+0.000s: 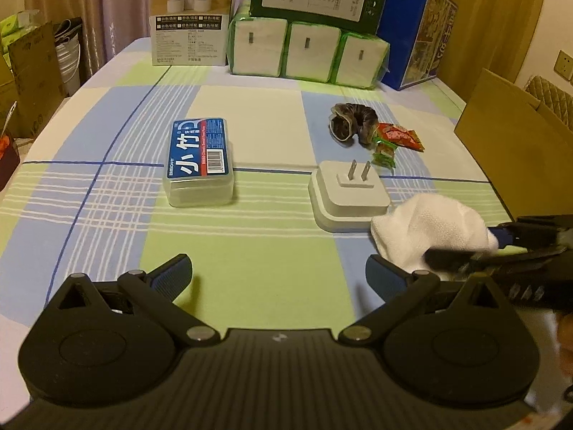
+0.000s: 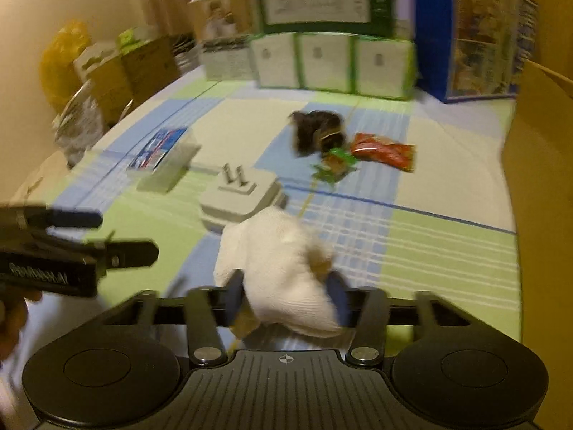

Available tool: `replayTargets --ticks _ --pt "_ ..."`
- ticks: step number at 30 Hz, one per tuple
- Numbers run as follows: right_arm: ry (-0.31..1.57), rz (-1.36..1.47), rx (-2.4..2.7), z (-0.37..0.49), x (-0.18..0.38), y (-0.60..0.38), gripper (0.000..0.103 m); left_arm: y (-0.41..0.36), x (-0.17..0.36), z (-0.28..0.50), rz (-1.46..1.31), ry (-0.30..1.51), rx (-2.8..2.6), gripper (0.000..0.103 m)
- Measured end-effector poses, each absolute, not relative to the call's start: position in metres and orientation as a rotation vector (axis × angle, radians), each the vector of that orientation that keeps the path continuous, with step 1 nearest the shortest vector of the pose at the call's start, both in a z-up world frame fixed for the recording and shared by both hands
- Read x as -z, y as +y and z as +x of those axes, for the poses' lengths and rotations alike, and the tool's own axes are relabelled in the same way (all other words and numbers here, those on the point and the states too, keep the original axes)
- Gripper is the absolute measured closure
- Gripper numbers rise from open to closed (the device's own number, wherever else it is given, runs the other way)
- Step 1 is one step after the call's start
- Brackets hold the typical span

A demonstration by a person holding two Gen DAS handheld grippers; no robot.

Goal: Organize objects
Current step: 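Grasp the white towel with the right gripper, then grasp the white plug adapter with the left gripper while the right holds the towel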

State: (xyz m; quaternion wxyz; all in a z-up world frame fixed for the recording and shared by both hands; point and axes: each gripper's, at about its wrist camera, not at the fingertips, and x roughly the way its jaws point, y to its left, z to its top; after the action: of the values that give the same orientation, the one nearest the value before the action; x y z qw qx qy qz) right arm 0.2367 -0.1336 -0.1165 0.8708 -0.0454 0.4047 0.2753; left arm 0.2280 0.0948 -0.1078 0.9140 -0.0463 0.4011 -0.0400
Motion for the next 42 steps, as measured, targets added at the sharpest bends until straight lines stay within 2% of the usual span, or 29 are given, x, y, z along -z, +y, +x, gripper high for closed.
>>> replayTargets --ticks 3,19,20,22,24,32,35,38,40,42 --pt "0.816 -0.096 -0.48 0.238 0.111 -0.145 0.07 0.089 0.108 0.234 -0.071 0.819 0.103 0.002" --pt "0.824 -0.067 -0.371 0.251 0.114 -0.171 0.07 0.04 0.12 0.298 -0.048 0.772 0.189 0.013" --pt "0.824 -0.068 -0.373 0.251 0.114 -0.171 0.07 0.039 0.121 0.301 -0.053 0.772 0.189 0.015" --pt "0.827 -0.062 -0.373 0.252 0.115 -0.172 0.07 0.035 0.122 0.308 -0.043 0.771 0.174 0.025" --pt "0.828 -0.059 -0.372 0.252 0.115 -0.172 0.07 0.031 0.125 0.314 -0.01 0.79 0.154 0.031" --pt "0.835 -0.073 -0.382 0.246 0.114 -0.172 0.07 0.03 0.117 0.281 0.071 0.829 0.175 0.033" --pt "0.832 -0.081 -0.383 0.242 0.114 -0.172 0.068 0.034 0.119 0.266 0.068 0.826 0.182 0.032" --pt "0.818 -0.099 -0.383 0.242 0.114 -0.171 0.057 0.036 0.121 0.26 0.081 0.822 0.167 0.033" --pt "0.81 -0.111 -0.39 0.242 0.116 -0.17 0.045 0.036 0.121 0.258 0.081 0.825 0.163 0.033" --pt "0.808 -0.119 -0.395 0.243 0.117 -0.169 0.043 0.034 0.12 0.258 0.096 0.816 0.168 0.033"
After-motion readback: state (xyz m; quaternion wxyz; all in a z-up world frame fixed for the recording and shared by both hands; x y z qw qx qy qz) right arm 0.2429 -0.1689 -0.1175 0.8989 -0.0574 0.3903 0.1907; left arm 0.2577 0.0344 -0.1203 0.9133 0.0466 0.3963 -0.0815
